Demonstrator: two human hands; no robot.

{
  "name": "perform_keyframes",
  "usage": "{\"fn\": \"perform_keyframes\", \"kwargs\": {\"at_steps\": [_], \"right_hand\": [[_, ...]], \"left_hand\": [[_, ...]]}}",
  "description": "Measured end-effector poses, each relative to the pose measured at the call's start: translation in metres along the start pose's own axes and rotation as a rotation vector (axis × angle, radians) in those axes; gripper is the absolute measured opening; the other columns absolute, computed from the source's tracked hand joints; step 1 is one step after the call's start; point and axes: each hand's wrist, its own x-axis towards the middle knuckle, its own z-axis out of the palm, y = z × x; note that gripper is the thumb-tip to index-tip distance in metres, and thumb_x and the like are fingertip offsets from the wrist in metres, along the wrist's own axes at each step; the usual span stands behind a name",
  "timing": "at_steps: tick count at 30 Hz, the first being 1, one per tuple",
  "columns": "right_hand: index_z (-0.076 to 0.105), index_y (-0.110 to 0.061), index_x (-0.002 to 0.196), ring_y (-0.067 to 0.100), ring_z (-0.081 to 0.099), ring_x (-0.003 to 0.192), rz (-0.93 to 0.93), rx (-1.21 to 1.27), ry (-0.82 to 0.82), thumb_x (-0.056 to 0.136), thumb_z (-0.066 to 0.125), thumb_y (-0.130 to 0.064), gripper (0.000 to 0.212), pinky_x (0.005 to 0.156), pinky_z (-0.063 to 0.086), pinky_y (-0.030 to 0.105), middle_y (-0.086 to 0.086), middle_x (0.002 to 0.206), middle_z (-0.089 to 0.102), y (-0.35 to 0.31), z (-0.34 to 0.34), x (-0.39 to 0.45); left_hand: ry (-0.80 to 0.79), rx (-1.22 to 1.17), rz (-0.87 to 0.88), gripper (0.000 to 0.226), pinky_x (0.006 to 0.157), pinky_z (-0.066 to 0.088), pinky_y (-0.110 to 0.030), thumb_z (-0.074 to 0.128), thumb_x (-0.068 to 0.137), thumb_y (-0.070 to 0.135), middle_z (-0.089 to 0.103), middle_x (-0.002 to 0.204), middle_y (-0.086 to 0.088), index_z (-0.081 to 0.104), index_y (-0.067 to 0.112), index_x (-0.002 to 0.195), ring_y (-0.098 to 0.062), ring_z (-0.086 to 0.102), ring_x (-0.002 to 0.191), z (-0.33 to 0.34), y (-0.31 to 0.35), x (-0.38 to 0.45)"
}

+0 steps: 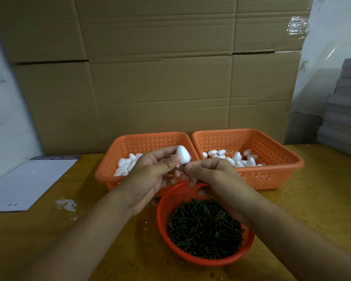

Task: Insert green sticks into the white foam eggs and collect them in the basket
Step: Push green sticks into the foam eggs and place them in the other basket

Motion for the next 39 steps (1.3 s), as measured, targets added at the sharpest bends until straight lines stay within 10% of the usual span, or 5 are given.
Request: {"fn": "perform_keyframes", "kwargs": {"at_steps": [13,39], "right_hand": [[0.077,-0.007,0.085,0.009,0.057,0.064,-0.031,-0.066,0.112,0.089,0.072,-0.019,0.014,0.053,0.045,0.018,0.017,0.079,0.070,0.0016,0.0010,0.0003],[0.075,-0.016,0.067,0.017,0.048,0.054,-0.091,-0.108,0.214,0.086,0.076,-0.019,0.019,0.047,0.038,0.023,-0.001,0.054,0.060,-0.0032,0.0066,-0.0038]], "left_hand": [[0.074,0.129,0.095,0.030,0.065,0.052,-0.020,0.079,0.076,0.035,0.075,0.108,-0.002,0.076,0.038,0.106,-0.007,0.063,0.075,0.0053,-0.0019,-0.0024],[0.090,0.138,0.117,0.041,0.063,0.051,-0.022,0.077,0.074,0.034,0.076,0.100,-0.004,0.071,0.021,0.113,-0.008,0.061,0.072,0.0103,-0.0052,-0.0018]]}}
